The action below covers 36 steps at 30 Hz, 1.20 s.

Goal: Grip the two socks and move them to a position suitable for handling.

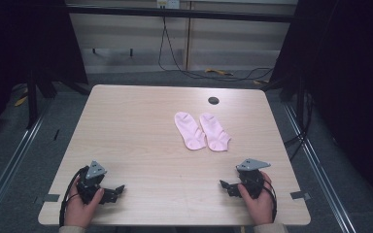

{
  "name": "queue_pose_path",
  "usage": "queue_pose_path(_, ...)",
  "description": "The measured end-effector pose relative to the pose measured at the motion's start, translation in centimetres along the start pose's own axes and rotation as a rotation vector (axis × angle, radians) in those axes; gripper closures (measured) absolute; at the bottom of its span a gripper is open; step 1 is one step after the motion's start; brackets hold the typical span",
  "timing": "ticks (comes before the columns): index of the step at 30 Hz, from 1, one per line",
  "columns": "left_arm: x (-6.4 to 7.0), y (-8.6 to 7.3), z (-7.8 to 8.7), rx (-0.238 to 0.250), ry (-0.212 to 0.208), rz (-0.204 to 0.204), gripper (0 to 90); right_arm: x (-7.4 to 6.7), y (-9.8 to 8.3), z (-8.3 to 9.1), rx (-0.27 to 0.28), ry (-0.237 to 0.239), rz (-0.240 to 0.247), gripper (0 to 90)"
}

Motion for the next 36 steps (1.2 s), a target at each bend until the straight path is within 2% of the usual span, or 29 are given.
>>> queue_pose_path(15,0.0,0.0,0.0,-0.002,0.003,-0.001,0.0,0.0,0.0,-0.1,-0.004,0.003,-0.012,13.3)
queue_pose_path(19,0.0,0.0,0.0,-0.003,0.002,-0.002,0.0,0.5,0.5,0.1,-0.03,-0.024,-0.037,20.6)
queue_pose_path(21,-0.1,0.0,0.0,-0.008,0.001,-0.008,0.0,1.3,1.8,0.2,-0.008,-0.03,-0.067,20.6)
queue_pose_path(24,0.0,0.0,0.0,-0.011,-0.003,-0.006,0.0,2.9,4.5,-0.2,0.022,-0.087,-0.053,22.7)
queue_pose_path(25,0.0,0.0,-0.1,-0.009,-0.002,-0.008,0.0,3.2,5.4,-0.6,0.033,-0.085,-0.065,24.1)
queue_pose_path(30,0.2,0.1,-0.2,0.001,-0.009,0.004,0.0,5.0,9.1,-3.2,0.048,-0.092,-0.129,34.3)
queue_pose_path(31,0.0,0.1,-0.1,-0.008,-0.003,-0.018,0.0,5.4,9.6,-3.8,0.053,-0.104,-0.135,35.3)
queue_pose_path(33,0.1,0.2,-0.2,-0.003,-0.008,-0.011,0.0,6.1,10.3,-5.1,0.05,-0.113,-0.154,41.0)
queue_pose_path(36,0.1,0.3,-0.3,-0.007,-0.013,-0.024,0.0,7.1,11.2,-6.8,0.043,-0.134,-0.184,46.7)
Point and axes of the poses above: each handheld gripper's, and its own axes: z roughly backward along the jaws, y roughly out of its top, x roughly to its right, the point moved 10 cm from there along -z, roughly forward along the jaws, and after that the axes turned 3 degrees about -x, right-handed, at the moved point
